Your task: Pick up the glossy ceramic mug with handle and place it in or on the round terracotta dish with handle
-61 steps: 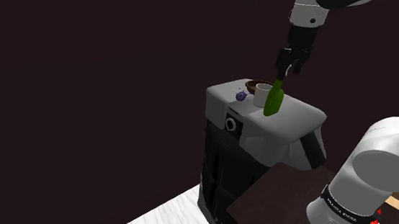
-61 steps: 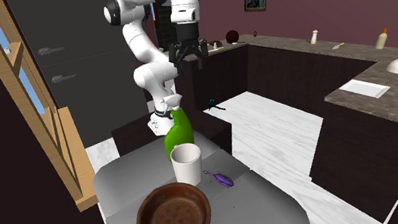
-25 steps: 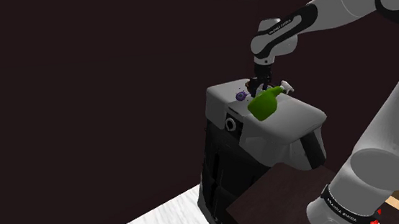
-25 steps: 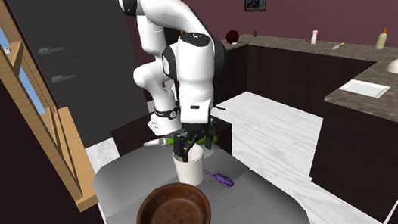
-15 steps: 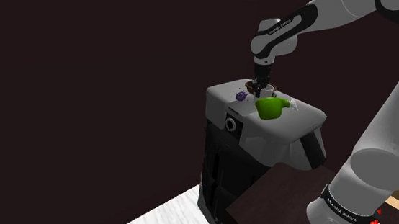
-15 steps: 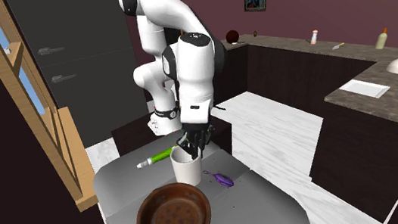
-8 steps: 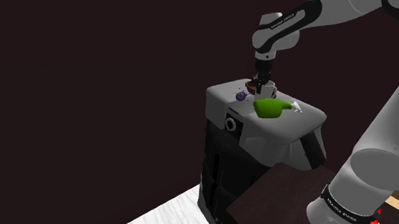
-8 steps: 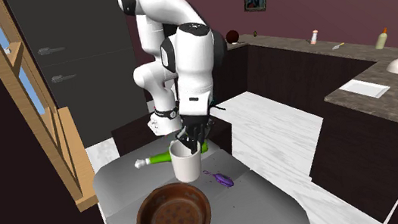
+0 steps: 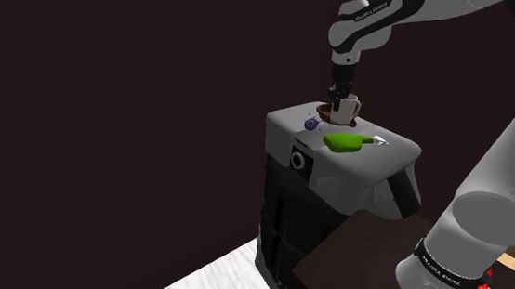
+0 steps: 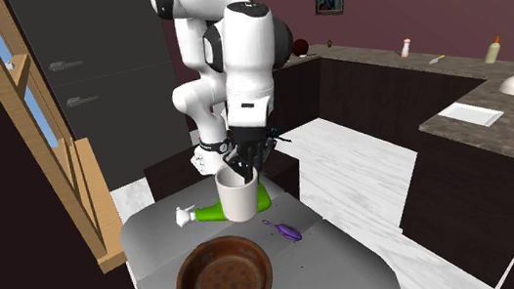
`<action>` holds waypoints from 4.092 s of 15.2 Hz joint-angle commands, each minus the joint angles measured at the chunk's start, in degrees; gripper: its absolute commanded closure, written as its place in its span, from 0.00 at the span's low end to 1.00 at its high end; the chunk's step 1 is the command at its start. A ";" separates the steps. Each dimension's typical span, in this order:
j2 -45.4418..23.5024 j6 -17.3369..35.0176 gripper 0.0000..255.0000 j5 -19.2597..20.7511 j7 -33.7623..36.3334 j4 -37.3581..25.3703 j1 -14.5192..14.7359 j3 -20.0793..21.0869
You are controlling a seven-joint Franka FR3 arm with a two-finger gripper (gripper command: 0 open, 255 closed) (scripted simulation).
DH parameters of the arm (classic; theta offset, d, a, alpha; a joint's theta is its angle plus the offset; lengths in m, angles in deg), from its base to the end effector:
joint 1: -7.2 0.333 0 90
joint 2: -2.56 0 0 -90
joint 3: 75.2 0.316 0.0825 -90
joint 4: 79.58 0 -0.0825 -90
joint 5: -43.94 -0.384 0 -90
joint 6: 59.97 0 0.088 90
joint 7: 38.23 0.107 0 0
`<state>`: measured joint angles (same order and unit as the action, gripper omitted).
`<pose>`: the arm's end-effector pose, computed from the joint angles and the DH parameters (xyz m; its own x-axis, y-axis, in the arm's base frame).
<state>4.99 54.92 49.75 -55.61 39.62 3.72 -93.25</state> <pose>0.4939 -0.2028 0.4422 0.9979 -0.0294 -0.0577 -0.0258 -0.9977 0.0629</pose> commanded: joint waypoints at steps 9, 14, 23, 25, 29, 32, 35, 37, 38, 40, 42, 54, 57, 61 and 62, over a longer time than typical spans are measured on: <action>1.98 -7.51 1.00 0.32 -0.09 -5.59 0.18 0.29; -5.61 -10.50 1.00 -2.14 -5.30 -16.18 -1.75 -1.96; -20.40 -15.34 1.00 -7.70 -13.17 -35.33 -7.16 -4.03; -20.39 -13.81 1.00 -7.70 -13.09 -33.77 -7.07 -3.99; -20.53 -10.79 1.00 -7.75 -12.99 -30.87 -6.95 -3.91; -20.78 -8.58 1.00 -7.85 -12.94 -28.90 -6.89 -3.84; -21.15 -6.42 1.00 -7.99 -12.91 -27.08 -6.86 -3.76; -21.46 -5.01 1.00 -8.11 -12.91 -25.95 -6.86 -3.70; -21.63 -4.30 1.00 -8.17 -12.92 -25.41 -6.87 -3.67; -21.74 -3.87 1.00 -8.22 -12.92 -25.08 -6.87 -3.65; -21.74 -3.87 1.00 -8.22 -12.92 -25.08 -6.87 -3.65; -21.08 -7.47 0.00 -7.94 -12.74 -28.06 -6.77 -3.73; -20.77 -10.79 0.00 -7.81 -12.64 -31.08 -6.74 -3.77; -20.77 -10.79 0.00 -7.81 -12.64 -31.08 -6.74 -3.78; -20.77 -10.79 0.00 -7.81 -12.64 -31.08 -6.74 -3.78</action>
<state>-15.76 44.17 41.95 -68.26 8.59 -3.02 -97.02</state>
